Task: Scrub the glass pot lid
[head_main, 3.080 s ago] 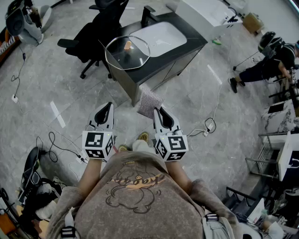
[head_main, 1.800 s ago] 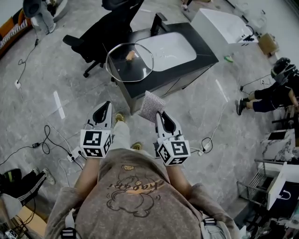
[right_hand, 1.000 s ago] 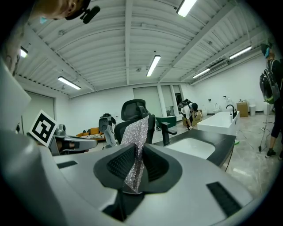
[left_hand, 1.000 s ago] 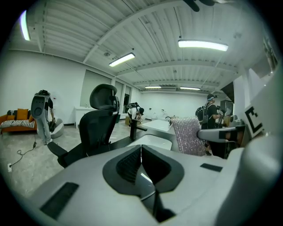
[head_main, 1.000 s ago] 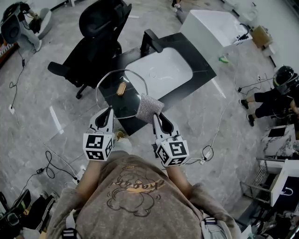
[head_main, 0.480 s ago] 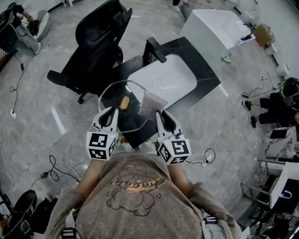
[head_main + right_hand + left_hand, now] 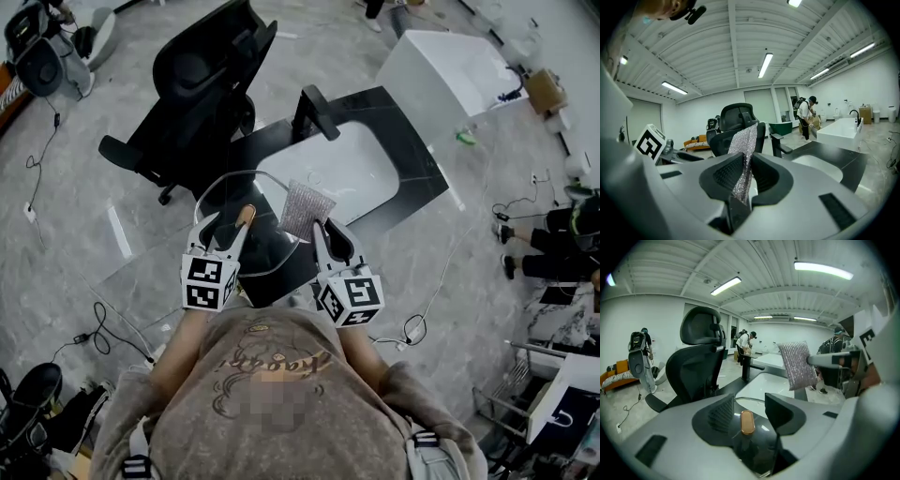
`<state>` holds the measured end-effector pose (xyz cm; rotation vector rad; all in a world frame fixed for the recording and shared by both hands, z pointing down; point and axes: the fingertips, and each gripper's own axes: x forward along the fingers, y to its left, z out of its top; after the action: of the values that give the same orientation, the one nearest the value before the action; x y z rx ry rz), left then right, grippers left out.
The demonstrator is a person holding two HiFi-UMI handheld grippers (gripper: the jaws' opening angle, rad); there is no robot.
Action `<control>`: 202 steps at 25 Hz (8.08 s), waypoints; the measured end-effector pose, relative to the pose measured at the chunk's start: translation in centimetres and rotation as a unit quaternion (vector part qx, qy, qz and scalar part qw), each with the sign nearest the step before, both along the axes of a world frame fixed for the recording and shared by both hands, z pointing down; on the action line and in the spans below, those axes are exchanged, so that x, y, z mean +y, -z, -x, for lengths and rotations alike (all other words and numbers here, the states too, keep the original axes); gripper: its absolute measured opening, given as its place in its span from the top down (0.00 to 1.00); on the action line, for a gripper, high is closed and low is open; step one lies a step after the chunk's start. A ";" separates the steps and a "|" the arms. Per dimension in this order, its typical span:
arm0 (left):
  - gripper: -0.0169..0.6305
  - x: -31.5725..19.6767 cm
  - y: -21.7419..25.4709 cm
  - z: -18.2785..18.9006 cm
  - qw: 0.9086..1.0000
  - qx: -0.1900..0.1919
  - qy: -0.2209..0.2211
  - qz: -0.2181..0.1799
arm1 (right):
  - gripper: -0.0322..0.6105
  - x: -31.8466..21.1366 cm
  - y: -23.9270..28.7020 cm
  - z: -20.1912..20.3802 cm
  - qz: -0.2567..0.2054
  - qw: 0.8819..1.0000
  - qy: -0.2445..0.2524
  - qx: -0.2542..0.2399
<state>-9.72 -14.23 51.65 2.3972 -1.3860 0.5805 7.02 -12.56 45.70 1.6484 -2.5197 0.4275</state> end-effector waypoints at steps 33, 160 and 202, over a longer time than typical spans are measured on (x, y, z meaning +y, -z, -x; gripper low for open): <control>0.69 -4.5 -15.1 -2.8 0.993 -0.067 0.029 0.093 | 0.83 -2.4 -2.7 -4.2 0.034 0.999 0.005 -0.004; 0.70 -3.4 6.8 -4.9 0.731 0.652 -0.077 0.186 | 0.87 1.9 9.3 7.9 0.049 0.863 0.398 -0.306; 0.70 -3.1 8.3 -5.0 0.693 0.693 -0.080 0.180 | 0.87 -1.2 -3.1 8.8 0.173 0.886 0.347 -0.254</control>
<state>-4.70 -17.32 43.34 1.7124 -0.2904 -0.7958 -1.75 -13.79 48.84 0.4710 -2.9004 1.2358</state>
